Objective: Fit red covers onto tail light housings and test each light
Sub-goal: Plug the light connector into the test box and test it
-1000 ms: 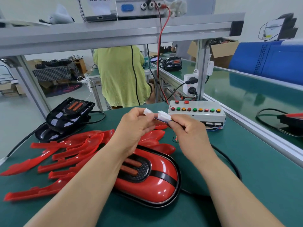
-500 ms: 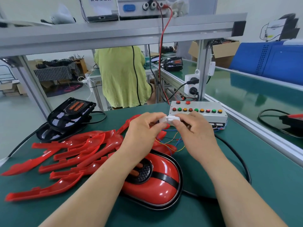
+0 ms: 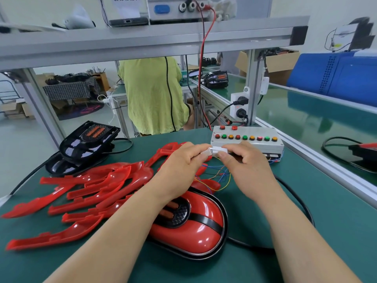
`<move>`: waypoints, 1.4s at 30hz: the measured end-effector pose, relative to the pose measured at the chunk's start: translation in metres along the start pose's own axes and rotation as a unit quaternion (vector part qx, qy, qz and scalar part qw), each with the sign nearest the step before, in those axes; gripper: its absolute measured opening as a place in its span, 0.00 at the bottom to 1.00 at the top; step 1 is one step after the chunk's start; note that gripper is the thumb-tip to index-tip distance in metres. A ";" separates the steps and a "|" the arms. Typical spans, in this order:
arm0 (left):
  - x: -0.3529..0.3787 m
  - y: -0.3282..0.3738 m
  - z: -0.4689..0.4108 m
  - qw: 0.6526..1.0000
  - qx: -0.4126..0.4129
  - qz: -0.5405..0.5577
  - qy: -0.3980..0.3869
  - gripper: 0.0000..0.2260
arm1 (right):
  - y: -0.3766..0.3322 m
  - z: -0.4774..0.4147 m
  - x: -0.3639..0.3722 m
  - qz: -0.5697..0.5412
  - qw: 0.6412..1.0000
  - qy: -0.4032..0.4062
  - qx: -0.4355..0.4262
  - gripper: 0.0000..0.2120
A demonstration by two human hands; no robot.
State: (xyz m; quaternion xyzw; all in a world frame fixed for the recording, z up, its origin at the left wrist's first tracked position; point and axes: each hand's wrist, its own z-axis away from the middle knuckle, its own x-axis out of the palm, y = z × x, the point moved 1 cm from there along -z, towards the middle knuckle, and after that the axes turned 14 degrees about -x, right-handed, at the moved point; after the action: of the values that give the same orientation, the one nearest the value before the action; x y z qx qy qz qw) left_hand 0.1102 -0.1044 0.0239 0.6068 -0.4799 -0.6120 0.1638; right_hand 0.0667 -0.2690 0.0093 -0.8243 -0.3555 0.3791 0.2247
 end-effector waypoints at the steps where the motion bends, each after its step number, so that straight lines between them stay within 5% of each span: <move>1: -0.001 -0.001 -0.001 1.000 -0.004 0.000 -0.010 0.22 | 0.001 0.000 0.000 -0.010 1.000 -0.002 0.001 0.07; 7: 0.000 -0.005 -0.003 0.998 -0.026 0.027 -0.056 0.13 | 0.004 -0.001 -0.001 -0.043 0.999 0.011 0.003 0.04; 26: -0.007 -0.011 -0.006 0.962 -0.120 0.201 -0.142 0.12 | -0.002 0.001 -0.004 -0.087 0.996 -0.026 0.028 0.15; 42: -0.002 -0.010 -0.005 0.983 -0.071 0.130 -0.107 0.08 | 0.000 0.000 -0.006 -0.056 0.997 -0.055 0.019 0.12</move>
State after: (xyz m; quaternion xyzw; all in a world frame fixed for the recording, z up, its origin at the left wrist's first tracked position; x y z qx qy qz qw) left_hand 0.1189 -0.1000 0.0188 0.4573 -0.5247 -0.6793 0.2324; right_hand 0.0641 -0.2733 0.0121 -0.7769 -0.4055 0.4170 0.2411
